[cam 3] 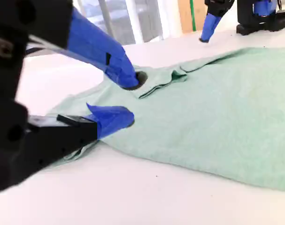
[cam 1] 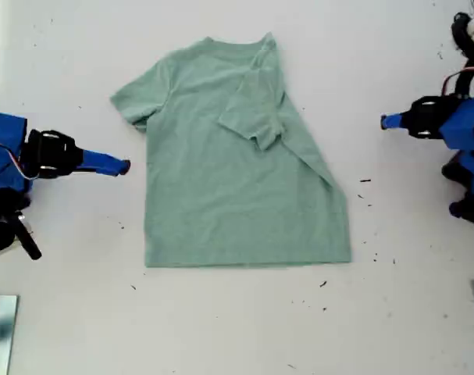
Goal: Fold t shirt
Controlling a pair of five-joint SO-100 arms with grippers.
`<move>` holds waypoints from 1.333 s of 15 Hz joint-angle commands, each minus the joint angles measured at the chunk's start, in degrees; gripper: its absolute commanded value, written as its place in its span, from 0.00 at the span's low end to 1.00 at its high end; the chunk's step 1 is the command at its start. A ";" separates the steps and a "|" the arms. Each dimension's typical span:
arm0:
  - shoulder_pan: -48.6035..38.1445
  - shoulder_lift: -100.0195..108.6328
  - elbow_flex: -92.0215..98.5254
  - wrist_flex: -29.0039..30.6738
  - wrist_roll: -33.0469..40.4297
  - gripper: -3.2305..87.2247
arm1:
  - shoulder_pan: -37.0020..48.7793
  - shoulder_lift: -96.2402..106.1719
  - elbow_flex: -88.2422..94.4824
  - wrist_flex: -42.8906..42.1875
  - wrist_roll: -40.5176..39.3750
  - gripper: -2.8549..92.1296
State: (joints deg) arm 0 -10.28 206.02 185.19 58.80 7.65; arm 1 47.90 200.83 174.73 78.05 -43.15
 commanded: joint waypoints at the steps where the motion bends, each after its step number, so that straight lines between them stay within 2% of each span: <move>1: -1.14 0.44 0.70 -0.18 6.15 0.05 | -13.54 0.26 1.67 1.76 18.54 0.05; 4: -2.11 0.44 0.62 -0.18 5.19 0.03 | -14.06 0.26 1.67 1.67 21.27 0.08; 6: -2.55 0.44 0.53 -0.09 5.19 0.03 | -13.45 0.26 2.02 0.97 20.13 0.05; 7: -2.81 0.44 0.53 -0.09 5.19 0.03 | -12.39 0.26 2.72 -0.26 16.96 0.05; 10: -3.60 0.00 -5.27 -1.32 -2.11 0.03 | -12.13 0.26 2.90 -0.70 17.93 0.06; 12: -2.64 -10.72 -15.91 -1.58 -6.06 0.03 | -12.39 0.26 3.16 -1.23 18.19 0.05; 13: -2.90 -22.68 -24.96 0.44 -6.06 0.03 | -12.22 0.26 3.25 -1.49 18.11 0.05; 14: -4.04 -34.72 -36.21 4.83 -3.69 0.03 | -12.04 0.26 3.25 -1.49 17.93 0.05; 16: -9.93 -52.12 -57.48 15.56 5.71 0.03 | -12.22 0.26 3.25 -1.58 17.93 0.05; 18: -22.15 -66.80 -74.00 28.21 16.35 0.03 | -12.48 0.26 3.25 -1.58 17.93 0.05; 20: -32.96 -75.23 -79.28 31.46 25.40 0.03 | -12.48 0.26 3.25 -1.58 17.23 0.05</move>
State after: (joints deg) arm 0 -36.39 135.26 111.80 88.33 28.04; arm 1 35.86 200.83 174.81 78.05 -25.58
